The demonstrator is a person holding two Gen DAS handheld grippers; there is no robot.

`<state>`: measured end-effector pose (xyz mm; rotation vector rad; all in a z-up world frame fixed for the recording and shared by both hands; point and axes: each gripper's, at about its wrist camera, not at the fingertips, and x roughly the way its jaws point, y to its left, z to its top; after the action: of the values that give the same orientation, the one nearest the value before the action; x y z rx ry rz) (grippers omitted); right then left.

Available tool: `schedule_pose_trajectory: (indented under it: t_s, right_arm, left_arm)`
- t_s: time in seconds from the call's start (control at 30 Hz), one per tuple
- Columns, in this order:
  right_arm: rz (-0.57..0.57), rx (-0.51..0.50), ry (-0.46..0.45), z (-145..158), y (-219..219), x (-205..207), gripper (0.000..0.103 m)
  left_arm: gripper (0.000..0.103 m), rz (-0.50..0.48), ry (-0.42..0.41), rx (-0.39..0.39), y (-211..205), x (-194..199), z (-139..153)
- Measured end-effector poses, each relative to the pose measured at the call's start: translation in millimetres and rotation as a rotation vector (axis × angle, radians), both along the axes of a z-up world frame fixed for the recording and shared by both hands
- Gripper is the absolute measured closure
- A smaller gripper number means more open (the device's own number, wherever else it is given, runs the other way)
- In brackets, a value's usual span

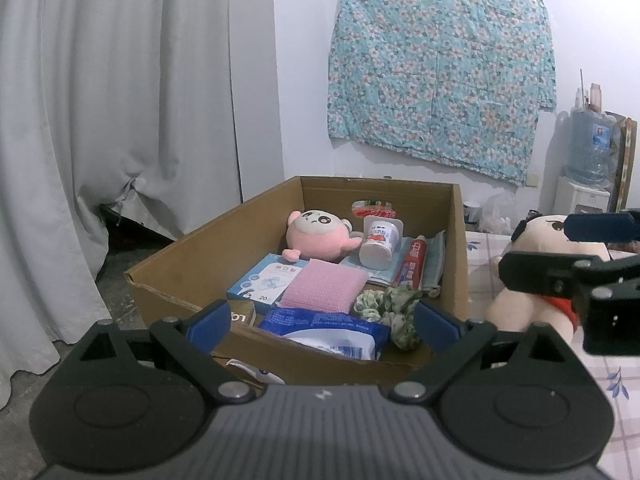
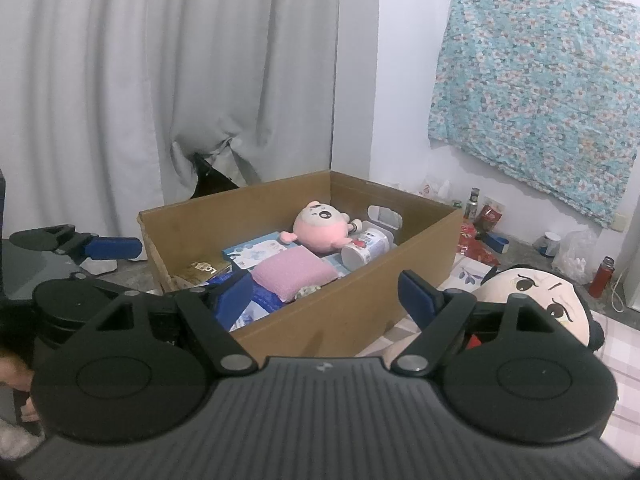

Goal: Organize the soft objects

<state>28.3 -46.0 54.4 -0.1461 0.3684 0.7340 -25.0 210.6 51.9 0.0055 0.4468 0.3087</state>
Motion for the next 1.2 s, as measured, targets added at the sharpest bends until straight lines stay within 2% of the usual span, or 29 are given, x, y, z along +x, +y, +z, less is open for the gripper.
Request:
schedule_pose_trajectory:
  t_s: [1.2]
  right_arm:
    - [0.01,0.002,0.028,-3,4,-1,0.022]
  left_arm:
    - [0.002,-0.005,0.006,0.029,11,1,1]
